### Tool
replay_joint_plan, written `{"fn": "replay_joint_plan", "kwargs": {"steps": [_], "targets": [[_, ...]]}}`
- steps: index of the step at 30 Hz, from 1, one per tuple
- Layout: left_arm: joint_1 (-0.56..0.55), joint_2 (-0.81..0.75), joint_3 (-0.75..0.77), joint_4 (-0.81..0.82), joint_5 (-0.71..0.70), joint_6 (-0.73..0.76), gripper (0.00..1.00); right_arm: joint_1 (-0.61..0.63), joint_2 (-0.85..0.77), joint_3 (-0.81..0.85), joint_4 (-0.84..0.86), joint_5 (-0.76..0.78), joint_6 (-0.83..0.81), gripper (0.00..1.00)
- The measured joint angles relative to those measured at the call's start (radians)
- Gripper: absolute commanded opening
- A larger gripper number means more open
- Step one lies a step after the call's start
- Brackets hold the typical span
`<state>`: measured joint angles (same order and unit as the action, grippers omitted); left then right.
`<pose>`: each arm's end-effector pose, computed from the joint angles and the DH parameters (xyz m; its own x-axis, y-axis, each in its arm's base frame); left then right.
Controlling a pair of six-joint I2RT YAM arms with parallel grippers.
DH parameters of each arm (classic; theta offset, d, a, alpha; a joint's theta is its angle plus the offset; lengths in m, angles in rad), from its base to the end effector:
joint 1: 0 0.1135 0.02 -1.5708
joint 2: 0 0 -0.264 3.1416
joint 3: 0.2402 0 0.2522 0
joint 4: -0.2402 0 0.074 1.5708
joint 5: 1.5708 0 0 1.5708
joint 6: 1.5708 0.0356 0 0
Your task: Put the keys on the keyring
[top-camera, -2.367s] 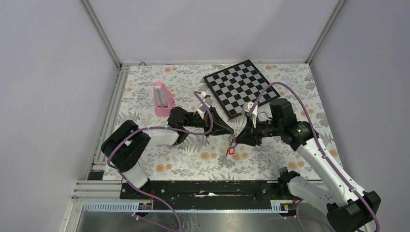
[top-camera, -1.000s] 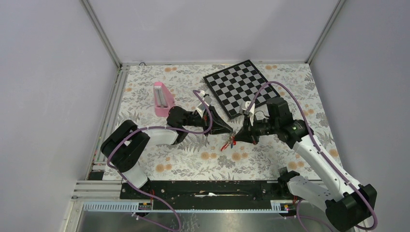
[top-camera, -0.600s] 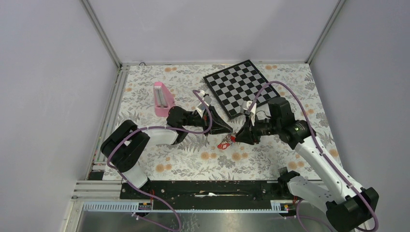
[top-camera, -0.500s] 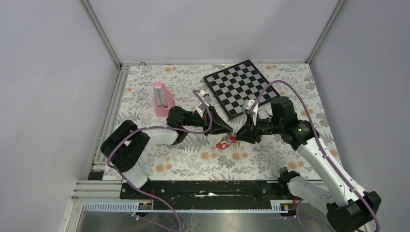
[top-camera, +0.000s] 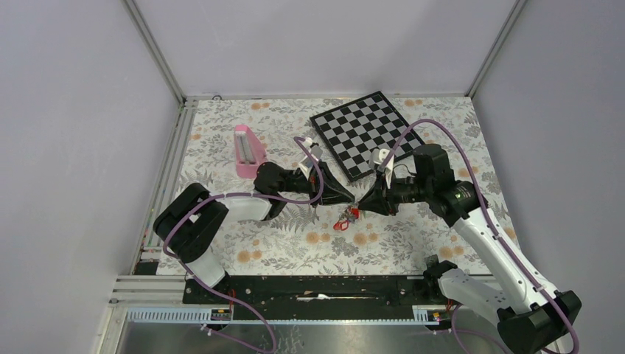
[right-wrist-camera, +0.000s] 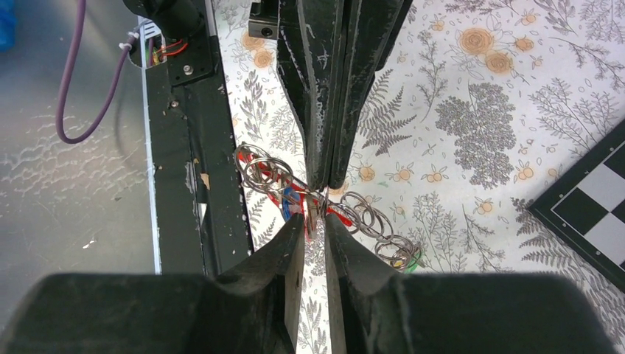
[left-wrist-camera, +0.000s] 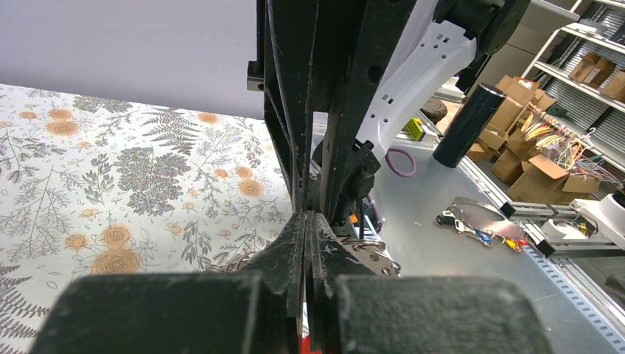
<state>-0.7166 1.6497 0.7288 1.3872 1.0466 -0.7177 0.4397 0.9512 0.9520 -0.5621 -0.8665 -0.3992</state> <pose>0.2202 -0.2326 0.2592 -0.3443 -0.1366 -0.9289 0.9099 -0.2925 -0.2942 0.1638 0.1070 0.3370 -0.1098 -0.3297 -0.9377 -0.9790 0.1988 0.0447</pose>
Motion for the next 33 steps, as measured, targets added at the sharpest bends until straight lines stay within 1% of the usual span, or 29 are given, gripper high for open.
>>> {"fn": "replay_joint_plan", "kwargs": {"steps": [11,13,17,21,26,29,32,33], "targets": [[0.001,0.0,0.0,0.007,0.0,-0.01,0.0,-0.001,0.031,-0.015,0.039,-0.035,0.021,0.2],[0.001,0.0,0.0,0.007,0.0,-0.01,0.0,-0.001,0.033,-0.018,0.045,-0.042,0.026,0.18],[0.001,0.0,0.0,0.007,0.0,-0.013,0.0,-0.002,0.033,-0.023,0.053,-0.043,0.031,0.07],[0.001,0.0,0.0,0.008,0.003,-0.013,0.0,-0.002,0.033,-0.024,0.053,-0.041,0.029,0.01],[0.0,0.0,0.0,0.006,0.004,-0.008,0.01,-0.002,0.032,-0.021,0.042,-0.034,0.013,0.0],[-0.003,0.0,0.0,0.004,0.003,0.011,0.16,-0.001,0.033,0.0,0.007,-0.014,-0.008,0.0],[-0.002,0.0,0.004,-0.007,0.008,0.043,0.34,-0.002,0.04,0.046,-0.07,0.023,-0.037,0.0],[0.0,0.0,0.006,-0.018,0.016,0.054,0.38,-0.002,0.044,0.064,-0.096,0.04,-0.049,0.0]]}}
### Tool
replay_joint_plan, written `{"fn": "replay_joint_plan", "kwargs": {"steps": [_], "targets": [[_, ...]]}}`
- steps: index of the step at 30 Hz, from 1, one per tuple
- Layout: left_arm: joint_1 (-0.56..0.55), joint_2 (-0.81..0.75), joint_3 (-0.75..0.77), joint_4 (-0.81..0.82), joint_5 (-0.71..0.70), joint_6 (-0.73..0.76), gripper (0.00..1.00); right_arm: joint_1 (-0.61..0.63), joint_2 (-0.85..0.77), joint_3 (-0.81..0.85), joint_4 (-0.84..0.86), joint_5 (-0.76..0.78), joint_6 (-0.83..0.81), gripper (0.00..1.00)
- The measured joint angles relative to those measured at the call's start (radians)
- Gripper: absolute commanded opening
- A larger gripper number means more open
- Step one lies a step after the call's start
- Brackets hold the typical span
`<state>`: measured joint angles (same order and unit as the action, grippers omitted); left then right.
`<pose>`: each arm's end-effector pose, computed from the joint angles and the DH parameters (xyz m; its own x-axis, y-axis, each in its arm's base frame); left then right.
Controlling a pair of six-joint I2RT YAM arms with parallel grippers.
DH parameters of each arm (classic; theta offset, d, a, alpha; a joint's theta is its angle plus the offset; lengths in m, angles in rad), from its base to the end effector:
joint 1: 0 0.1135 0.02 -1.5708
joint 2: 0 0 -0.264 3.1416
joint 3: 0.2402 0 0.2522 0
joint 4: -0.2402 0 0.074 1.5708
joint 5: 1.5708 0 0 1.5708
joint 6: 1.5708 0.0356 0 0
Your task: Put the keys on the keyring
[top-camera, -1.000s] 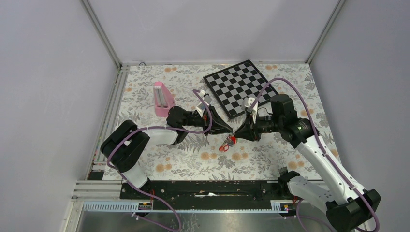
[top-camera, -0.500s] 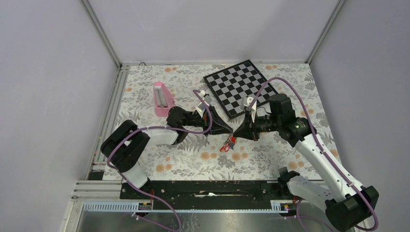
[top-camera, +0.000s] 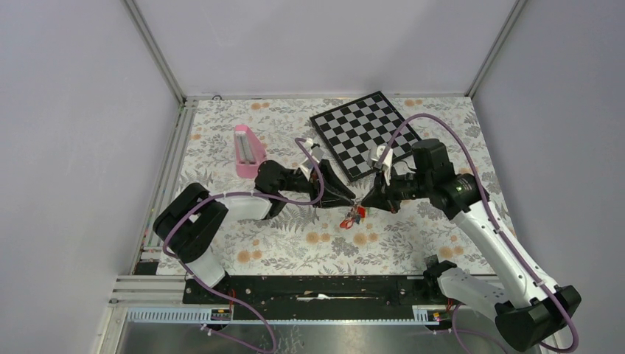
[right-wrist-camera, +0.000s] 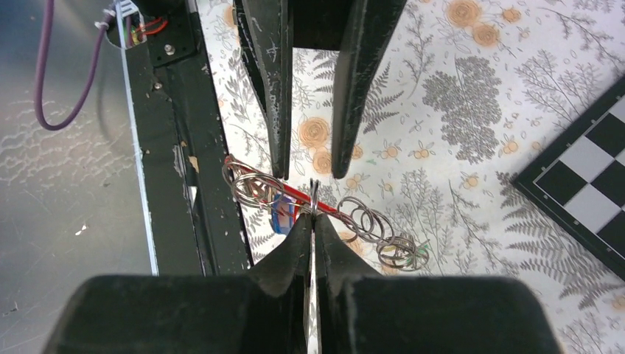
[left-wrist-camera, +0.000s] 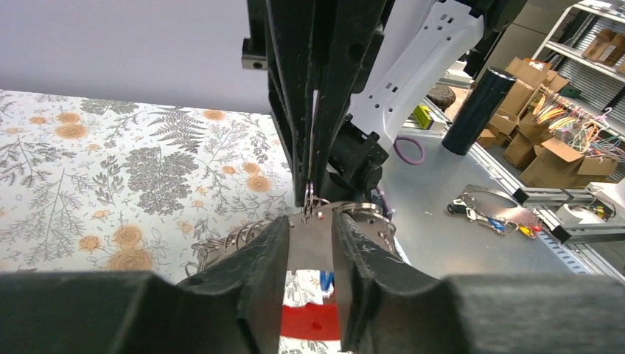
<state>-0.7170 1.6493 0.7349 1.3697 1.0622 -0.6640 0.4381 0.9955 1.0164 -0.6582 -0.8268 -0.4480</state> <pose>0.2206 -0.2336 0.2594 -0.3006 -0.1361 -0.9440 0.9219 -0.2950 -0.2510 0.1690 0.1081 0.3417 -0.1293 -0.3845 -0.9140 -0.9750 0.2173 0.0465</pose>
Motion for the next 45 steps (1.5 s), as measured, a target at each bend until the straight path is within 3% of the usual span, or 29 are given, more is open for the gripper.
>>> {"fn": "replay_joint_plan", "kwargs": {"steps": [4,8,21,45], "targets": [[0.004,0.0,0.044,-0.084,0.03,0.038,0.48,0.0,0.031,0.072,-0.095,0.043,-0.04,0.0],[0.004,0.001,0.115,-0.141,0.057,0.058,0.49,0.007,0.083,0.123,-0.185,0.081,-0.07,0.0],[-0.008,0.029,0.141,-0.181,0.086,0.069,0.46,0.105,0.159,0.227,-0.357,0.201,-0.1,0.0],[-0.056,0.039,0.14,-0.28,0.077,0.139,0.33,0.133,0.192,0.265,-0.407,0.262,-0.105,0.0]]}}
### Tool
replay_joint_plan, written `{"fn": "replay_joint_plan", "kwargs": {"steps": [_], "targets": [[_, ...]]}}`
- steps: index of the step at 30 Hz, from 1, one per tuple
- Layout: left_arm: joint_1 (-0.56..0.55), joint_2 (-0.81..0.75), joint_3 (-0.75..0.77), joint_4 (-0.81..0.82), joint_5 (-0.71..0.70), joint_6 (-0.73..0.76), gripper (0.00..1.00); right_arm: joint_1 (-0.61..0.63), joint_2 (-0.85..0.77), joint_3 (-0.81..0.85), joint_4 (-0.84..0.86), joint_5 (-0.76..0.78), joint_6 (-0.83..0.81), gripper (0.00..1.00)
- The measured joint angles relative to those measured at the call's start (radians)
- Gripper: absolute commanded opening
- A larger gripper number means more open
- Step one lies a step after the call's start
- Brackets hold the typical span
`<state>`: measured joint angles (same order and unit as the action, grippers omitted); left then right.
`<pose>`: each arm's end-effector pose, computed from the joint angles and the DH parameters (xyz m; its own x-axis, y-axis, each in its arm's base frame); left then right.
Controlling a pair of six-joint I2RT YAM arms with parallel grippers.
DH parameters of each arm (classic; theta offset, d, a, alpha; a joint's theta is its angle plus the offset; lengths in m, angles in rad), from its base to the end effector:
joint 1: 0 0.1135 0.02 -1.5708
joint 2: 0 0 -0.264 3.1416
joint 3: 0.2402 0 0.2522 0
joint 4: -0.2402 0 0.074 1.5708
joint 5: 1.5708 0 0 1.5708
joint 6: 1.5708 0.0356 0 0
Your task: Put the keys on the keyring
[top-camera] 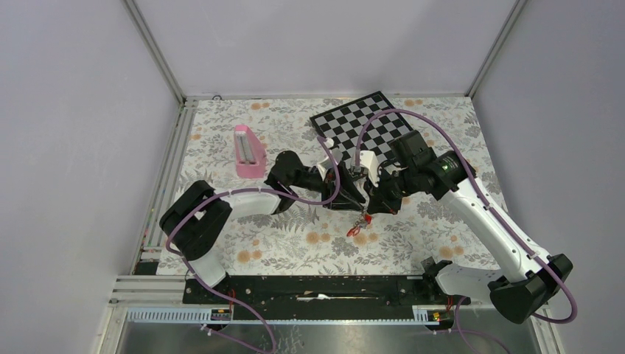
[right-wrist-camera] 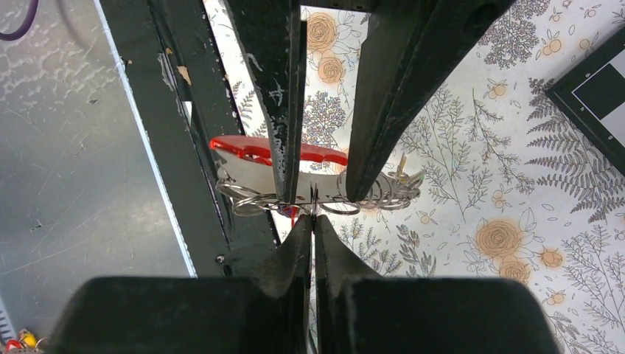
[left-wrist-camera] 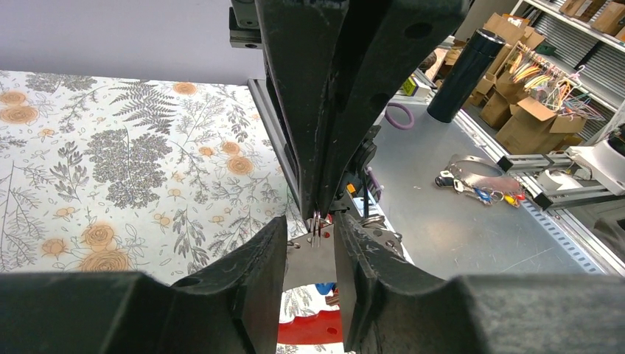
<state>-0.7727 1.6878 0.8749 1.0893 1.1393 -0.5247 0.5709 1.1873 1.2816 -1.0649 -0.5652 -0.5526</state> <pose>0.2268 -0.2663 0.2633 -0.2906 -0.0093 -0.9568 0.8921 -0.3642 -0.2674 0.1733 0.1340 0.3552 -0.2179 -0.6667 -0.7127 -0.9695 0.2316 0.0797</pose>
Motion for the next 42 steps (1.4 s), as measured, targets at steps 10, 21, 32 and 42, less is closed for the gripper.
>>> {"fn": "replay_joint_plan", "kwargs": {"steps": [10,21,32,42], "targets": [[-0.01,0.016,0.0,-0.002,-0.004,0.005,0.21,0.0,0.0,0.0,0.0,0.0,0.0,0.0],[-0.013,0.019,0.0,-0.005,-0.003,0.0,0.09,0.0,0.0,-0.016,0.01,0.003,0.0,0.0],[-0.013,0.024,0.0,0.005,0.012,-0.01,0.0,0.0,-0.008,-0.032,0.028,0.009,0.001,0.11],[0.002,0.024,-0.033,0.172,0.008,-0.148,0.0,0.003,-0.129,-0.102,0.148,0.034,0.02,0.35]]}}
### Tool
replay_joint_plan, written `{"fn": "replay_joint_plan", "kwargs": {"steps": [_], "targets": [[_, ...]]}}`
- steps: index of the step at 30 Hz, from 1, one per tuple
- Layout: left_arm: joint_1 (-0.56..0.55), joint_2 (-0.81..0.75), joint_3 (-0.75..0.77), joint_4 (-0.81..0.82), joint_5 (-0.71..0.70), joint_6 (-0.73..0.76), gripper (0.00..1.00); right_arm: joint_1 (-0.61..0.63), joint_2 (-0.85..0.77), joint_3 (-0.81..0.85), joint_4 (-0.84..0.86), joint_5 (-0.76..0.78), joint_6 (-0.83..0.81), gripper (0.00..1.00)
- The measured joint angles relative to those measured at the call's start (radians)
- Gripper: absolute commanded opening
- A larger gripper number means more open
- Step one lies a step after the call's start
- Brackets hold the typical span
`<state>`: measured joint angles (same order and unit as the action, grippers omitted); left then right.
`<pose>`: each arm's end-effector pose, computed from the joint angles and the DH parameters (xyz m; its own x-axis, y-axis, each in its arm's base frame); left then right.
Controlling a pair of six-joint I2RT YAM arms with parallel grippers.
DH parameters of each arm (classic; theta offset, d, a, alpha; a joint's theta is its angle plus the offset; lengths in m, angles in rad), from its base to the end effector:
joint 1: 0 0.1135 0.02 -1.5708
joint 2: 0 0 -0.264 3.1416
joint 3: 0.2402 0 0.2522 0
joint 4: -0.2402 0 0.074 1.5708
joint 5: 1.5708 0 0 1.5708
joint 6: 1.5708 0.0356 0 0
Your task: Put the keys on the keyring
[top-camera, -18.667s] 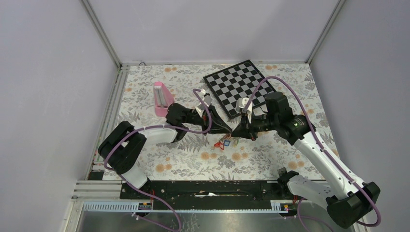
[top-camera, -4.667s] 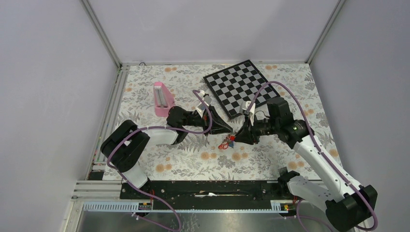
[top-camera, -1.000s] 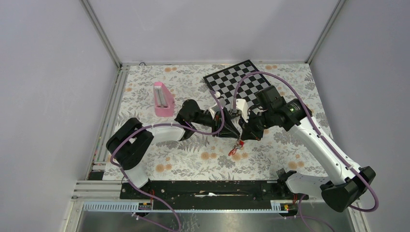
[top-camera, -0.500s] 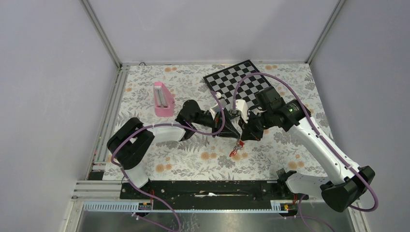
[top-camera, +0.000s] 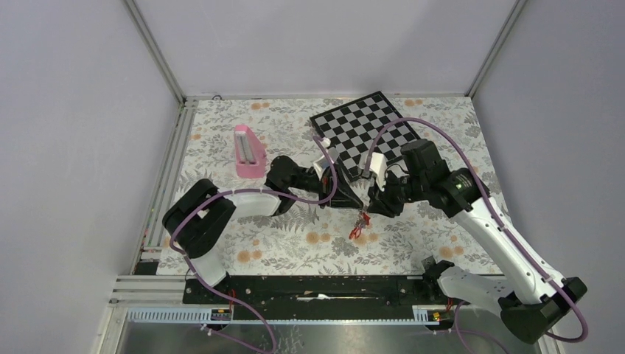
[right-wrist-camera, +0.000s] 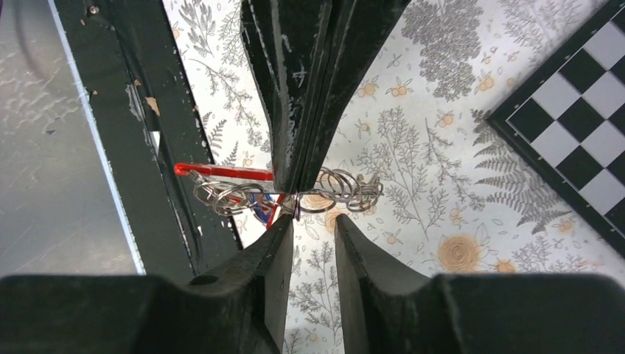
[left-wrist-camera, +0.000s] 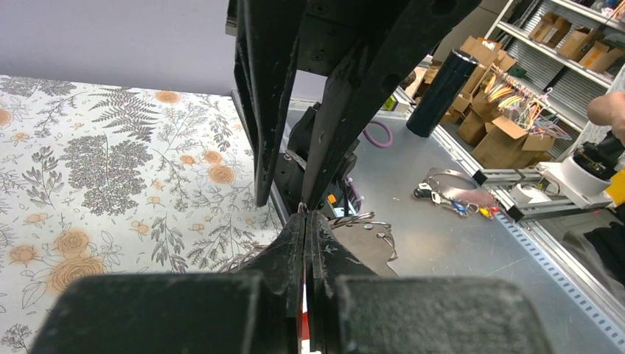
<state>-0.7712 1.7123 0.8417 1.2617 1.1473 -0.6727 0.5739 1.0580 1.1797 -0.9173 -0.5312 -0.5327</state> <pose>0.2233 -0.2623 0.2600 -0.3413 -0.0254 -0.9396 0.8671 -0.3945 -0.3042 0.1578 0.1235 0.3581 -0.1278 -0.6040 -0.7866 -0.9643 0.2610 -0.0437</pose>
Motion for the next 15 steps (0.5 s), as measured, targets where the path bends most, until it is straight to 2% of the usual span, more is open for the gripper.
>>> {"fn": "replay_joint_plan", "kwargs": {"steps": [5,9,15], "targets": [[0.01,-0.001,-0.001,0.005,-0.011,-0.044,0.0,-0.008,-0.055,-0.03,0.064,0.005,0.011,0.35],[0.011,-0.018,-0.002,-0.069,-0.029,-0.039,0.0,-0.03,-0.085,-0.051,0.106,-0.014,0.024,0.35],[0.011,-0.053,-0.033,-0.092,-0.06,-0.041,0.0,-0.071,-0.123,-0.082,0.142,-0.105,0.044,0.38]]}}
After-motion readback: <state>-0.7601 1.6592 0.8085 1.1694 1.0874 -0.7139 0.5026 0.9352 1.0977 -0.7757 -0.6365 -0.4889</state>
